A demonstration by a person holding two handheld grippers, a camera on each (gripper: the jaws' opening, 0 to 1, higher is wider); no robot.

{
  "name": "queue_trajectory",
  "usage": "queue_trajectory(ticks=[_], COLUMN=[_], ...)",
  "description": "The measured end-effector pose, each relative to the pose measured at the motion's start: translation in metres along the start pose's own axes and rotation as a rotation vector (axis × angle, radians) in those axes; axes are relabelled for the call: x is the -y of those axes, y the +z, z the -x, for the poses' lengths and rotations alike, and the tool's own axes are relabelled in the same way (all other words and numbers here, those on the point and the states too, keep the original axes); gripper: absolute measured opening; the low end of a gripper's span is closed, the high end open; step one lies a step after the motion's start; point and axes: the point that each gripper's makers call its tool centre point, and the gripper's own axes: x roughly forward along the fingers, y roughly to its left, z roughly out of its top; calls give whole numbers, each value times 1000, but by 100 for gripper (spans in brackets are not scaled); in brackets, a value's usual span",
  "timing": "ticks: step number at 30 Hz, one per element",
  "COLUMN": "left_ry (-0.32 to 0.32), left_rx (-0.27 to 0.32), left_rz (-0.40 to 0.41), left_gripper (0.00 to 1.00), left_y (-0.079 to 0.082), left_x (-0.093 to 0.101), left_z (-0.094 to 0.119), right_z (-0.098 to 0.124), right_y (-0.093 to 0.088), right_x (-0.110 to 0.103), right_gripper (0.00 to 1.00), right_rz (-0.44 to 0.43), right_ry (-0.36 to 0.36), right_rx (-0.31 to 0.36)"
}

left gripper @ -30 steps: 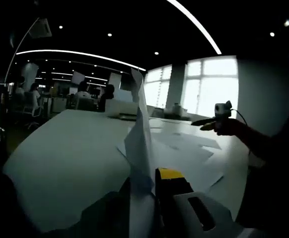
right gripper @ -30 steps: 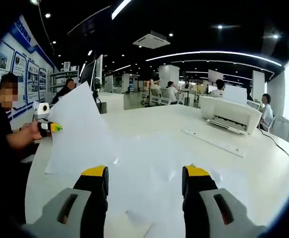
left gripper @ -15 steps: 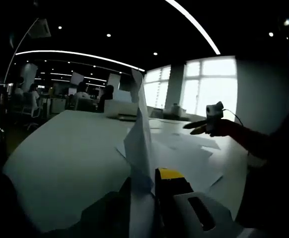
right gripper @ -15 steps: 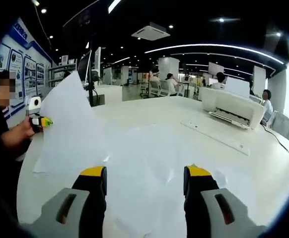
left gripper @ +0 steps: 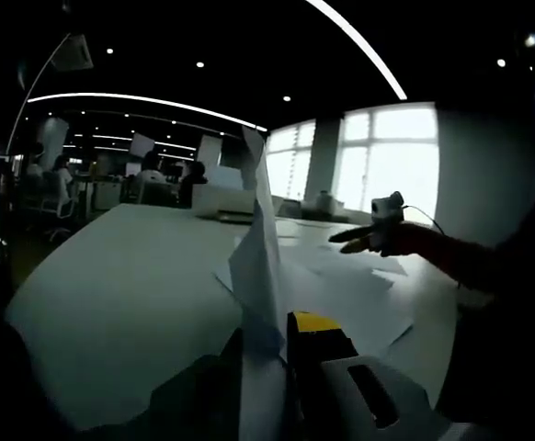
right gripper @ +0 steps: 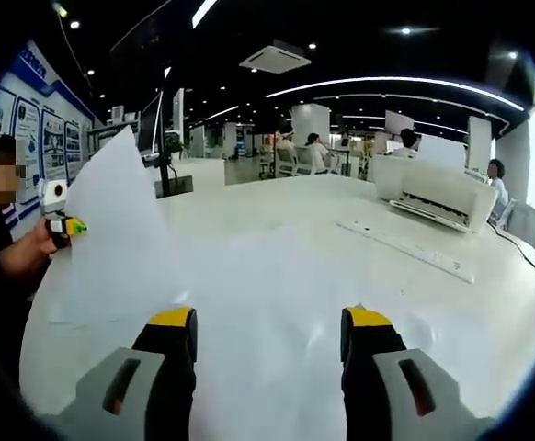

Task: Organize the stack of printing papers by aligning and flattening the scattered papers on the table

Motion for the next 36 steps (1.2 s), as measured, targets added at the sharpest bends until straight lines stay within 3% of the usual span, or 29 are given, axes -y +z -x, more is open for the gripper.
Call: queue_trajectory(ticks=[10, 21, 30, 36], left_ry=[-6, -15, -17, -16], left_rx=[5, 11, 9, 8], left_rz=[4, 12, 5, 5], left_gripper=[6, 6, 6, 6], left_y=[1, 2, 2, 1], left_x=[-1, -1, -1, -1], left_z=[1, 1, 1, 1], right_z=[-16, -30, -34, -34], right_y=[-14, -16, -27, -26], right_x=[4, 9, 19, 22], right_gripper=[63, 57, 52, 51], right_rz=[17, 8, -30, -25], right_ry=[-5, 4, -14, -23], right_rx=[-40, -33, -55, -28])
